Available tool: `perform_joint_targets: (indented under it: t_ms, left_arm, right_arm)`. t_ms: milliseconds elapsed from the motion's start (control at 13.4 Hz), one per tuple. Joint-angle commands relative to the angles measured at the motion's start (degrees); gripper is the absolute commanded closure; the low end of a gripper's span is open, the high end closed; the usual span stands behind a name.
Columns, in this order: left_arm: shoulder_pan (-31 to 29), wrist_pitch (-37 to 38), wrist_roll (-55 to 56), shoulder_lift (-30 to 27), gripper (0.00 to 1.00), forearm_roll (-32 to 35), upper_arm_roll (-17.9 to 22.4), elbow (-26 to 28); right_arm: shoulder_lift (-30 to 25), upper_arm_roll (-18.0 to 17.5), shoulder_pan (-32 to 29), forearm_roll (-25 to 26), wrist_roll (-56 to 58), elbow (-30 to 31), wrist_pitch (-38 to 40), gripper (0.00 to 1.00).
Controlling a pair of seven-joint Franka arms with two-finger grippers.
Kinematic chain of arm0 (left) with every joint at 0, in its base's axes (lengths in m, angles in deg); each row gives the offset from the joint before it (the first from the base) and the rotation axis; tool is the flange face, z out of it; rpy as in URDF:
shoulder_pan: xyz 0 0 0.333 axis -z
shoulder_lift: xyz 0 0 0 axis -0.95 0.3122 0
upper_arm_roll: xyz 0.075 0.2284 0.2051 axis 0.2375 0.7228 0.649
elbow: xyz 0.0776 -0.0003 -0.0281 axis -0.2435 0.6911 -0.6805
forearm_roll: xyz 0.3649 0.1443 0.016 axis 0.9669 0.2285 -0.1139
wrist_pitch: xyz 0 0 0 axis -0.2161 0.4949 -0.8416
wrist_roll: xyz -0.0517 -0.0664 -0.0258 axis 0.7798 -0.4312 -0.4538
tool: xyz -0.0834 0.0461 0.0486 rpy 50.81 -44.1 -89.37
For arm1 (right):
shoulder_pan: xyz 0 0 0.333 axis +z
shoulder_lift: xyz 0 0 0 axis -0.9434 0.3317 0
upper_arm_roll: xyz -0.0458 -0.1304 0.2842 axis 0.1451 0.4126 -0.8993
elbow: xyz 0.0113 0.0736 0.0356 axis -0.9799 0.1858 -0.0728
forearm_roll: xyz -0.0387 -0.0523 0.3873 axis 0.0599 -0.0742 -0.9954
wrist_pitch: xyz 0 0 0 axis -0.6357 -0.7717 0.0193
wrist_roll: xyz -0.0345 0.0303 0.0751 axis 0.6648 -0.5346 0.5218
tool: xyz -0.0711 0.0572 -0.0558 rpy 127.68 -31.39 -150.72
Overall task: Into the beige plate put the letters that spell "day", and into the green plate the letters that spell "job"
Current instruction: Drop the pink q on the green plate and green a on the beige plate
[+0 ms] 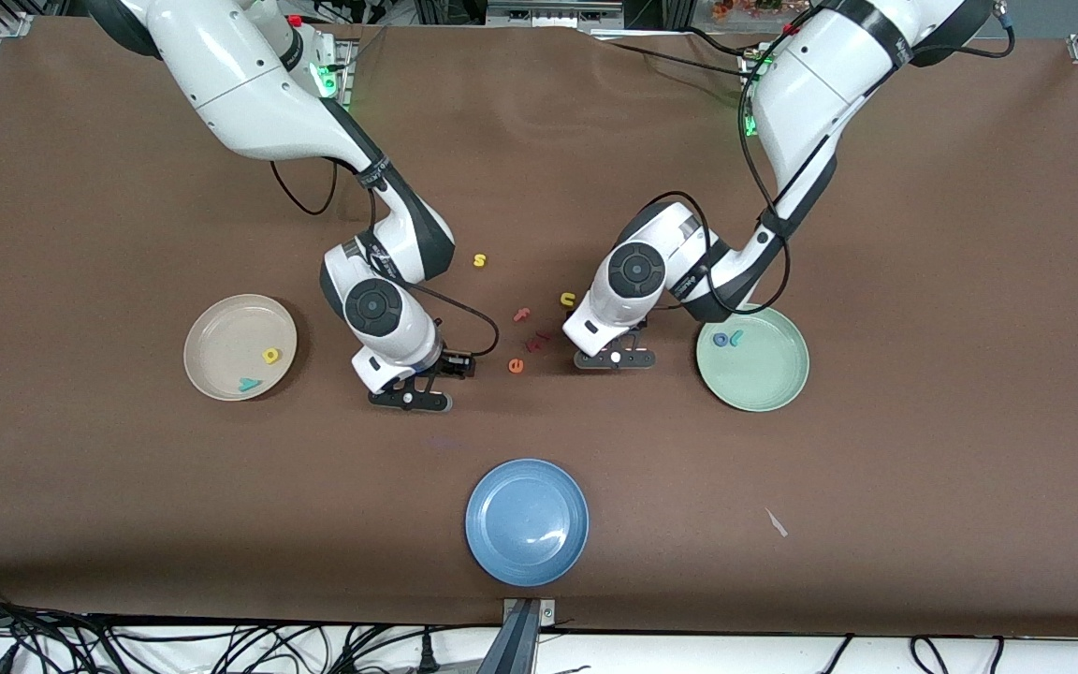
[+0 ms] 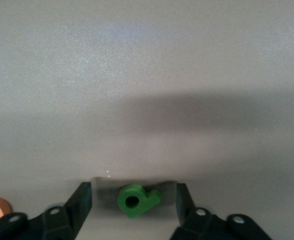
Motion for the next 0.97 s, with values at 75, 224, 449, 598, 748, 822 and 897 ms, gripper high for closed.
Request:
perform_joint_targets:
  t_ms: [75,224,449,598,748,822,897]
  left_arm:
    - [-3.9,9.8,-1.7,-7.4,1.0,0.7,-0.3,0.5]
    - [-7.1,15.1,-6.8,-10.6,1.0,0.5,-0.5,0.3]
    - [-12.1,20.5,-16.5,-13.6,1.0,0.5,-0.5,0.4]
    - [-15.2,22.0,-24.4,-13.7,1.0,0.6,-0.4,0.4]
    - [-17.9,21.3,-28.0,-12.6,1.0,1.5,-0.3,0.6]
    - [-18.7,20.6,-29.1,-11.1,1.0,1.6,-0.3,0.6]
    - [-19.0,18.9,-29.3,-10.3,1.0,1.7,-0.1,1.3]
  right_arm:
    - [0.6,-0.1,0.0,-0.2,1.3,-0.7,2.9,0.39]
    - [0.3,-0.1,-0.1,-0.2,1.9,-0.6,4.5,0.42]
    - [0.2,-0.2,-0.5,-0.7,3.0,-0.7,4.7,0.5]
    - [0.2,-0.2,-0.6,-0.8,2.9,-0.9,4.6,0.52]
    - [0.4,-0.1,-0.6,-0.8,2.8,-1.0,4.4,0.62]
    - [0.4,-0.2,-0.6,-0.8,3.0,-1.0,4.4,0.69]
    - [0.3,-0.2,-0.7,-0.8,3.0,-1.2,4.7,0.78]
